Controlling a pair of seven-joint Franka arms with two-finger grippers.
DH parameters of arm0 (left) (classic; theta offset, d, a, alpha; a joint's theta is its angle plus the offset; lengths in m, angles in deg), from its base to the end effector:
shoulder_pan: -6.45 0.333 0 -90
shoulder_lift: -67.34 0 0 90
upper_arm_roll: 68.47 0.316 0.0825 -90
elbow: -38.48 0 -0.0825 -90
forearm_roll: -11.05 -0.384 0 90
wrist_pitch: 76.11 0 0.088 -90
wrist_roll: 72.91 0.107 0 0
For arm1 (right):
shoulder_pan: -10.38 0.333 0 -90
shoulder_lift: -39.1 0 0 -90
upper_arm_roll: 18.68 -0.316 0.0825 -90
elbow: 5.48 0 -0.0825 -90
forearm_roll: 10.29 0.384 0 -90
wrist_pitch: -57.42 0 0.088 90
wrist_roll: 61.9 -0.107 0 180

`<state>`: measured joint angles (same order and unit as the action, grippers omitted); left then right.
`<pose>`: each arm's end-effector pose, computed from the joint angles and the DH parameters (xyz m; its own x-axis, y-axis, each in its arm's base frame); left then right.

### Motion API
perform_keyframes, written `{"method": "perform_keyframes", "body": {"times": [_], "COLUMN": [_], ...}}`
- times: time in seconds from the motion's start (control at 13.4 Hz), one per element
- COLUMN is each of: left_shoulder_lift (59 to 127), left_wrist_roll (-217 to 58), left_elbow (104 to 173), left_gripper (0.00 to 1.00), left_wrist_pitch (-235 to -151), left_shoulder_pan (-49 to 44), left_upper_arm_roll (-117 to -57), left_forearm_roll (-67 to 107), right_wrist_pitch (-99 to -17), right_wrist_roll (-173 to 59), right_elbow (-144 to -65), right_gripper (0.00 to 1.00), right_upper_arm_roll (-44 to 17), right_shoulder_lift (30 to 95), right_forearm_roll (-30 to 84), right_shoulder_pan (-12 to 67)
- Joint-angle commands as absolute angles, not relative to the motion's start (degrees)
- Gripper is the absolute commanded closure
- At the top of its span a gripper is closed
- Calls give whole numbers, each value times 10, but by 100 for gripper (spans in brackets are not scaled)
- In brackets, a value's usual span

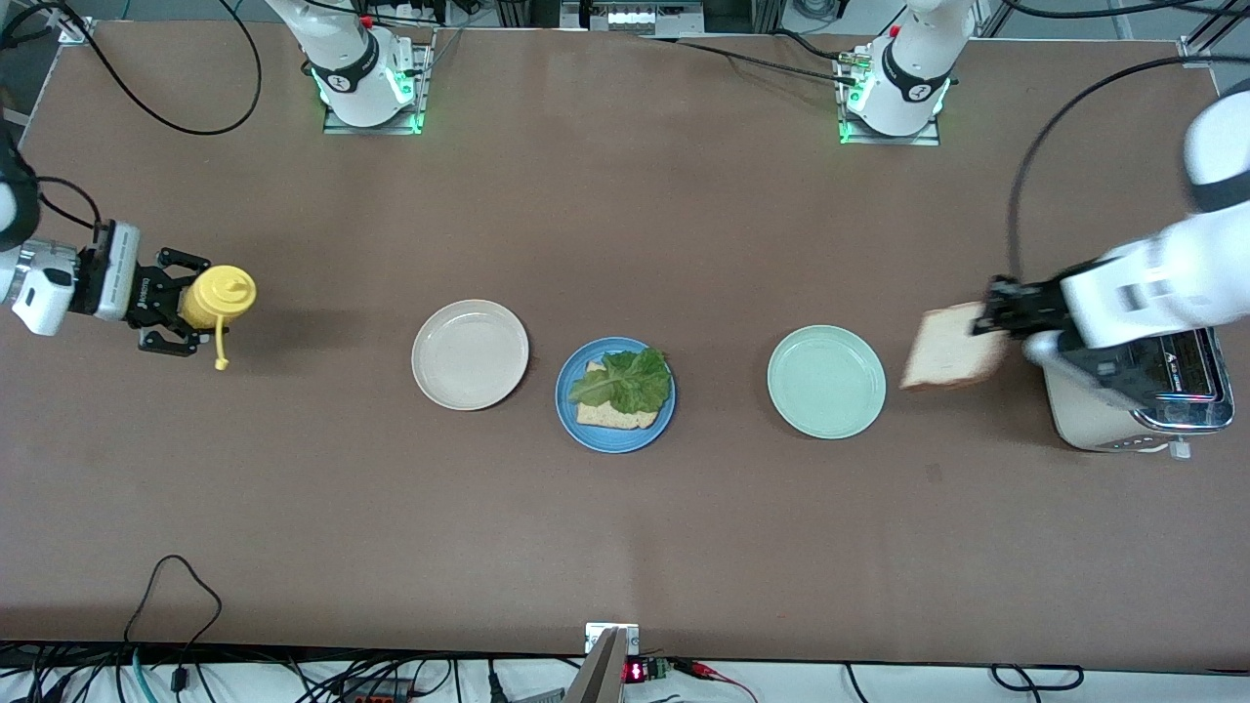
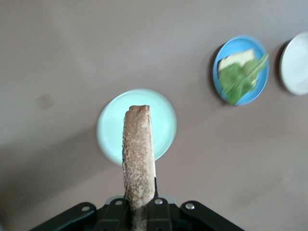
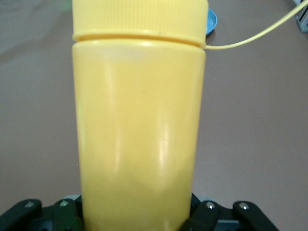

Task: Make sandwich in blue plate with both arms
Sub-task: 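Carry the bottle back while the left gripper lifts the second toast, then lower the second toast onto the lettuce on the blue plate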

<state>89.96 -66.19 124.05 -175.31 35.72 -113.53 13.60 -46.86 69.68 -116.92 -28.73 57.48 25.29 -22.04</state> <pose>0.6360 -0.1091 0.4976 0.9382 -0.3460 -0.0115 -0.3247 -0.8910 0.3174 0.5433 -0.1758 0.3069 -0.0203 0.7327 0.6802 0.9984 0.0503 -0.0244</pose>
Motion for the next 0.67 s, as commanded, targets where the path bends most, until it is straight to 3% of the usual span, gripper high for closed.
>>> {"method": "perform_keyframes", "body": {"times": [0.0, 0.6], "left_shoulder_lift": [937, 1086], "left_wrist_roll": [-769, -983], "left_elbow": [1259, 1260], "left_gripper": [99, 99], "left_wrist_pitch": [-1825, -2118], "left_shoulder_pan": [296, 123], "left_upper_arm_roll": [-1148, -1145], "left_forearm_roll": [153, 164], "right_wrist_pitch": [-417, -315], "right_wrist_roll": [800, 875], "right_elbow": [-1156, -1059], "right_gripper": [99, 99], "right_upper_arm_roll": [-299, -300], "right_shoulder_lift": [648, 824], "right_forearm_roll": [314, 337], "right_shoulder_pan": [-286, -372]}}
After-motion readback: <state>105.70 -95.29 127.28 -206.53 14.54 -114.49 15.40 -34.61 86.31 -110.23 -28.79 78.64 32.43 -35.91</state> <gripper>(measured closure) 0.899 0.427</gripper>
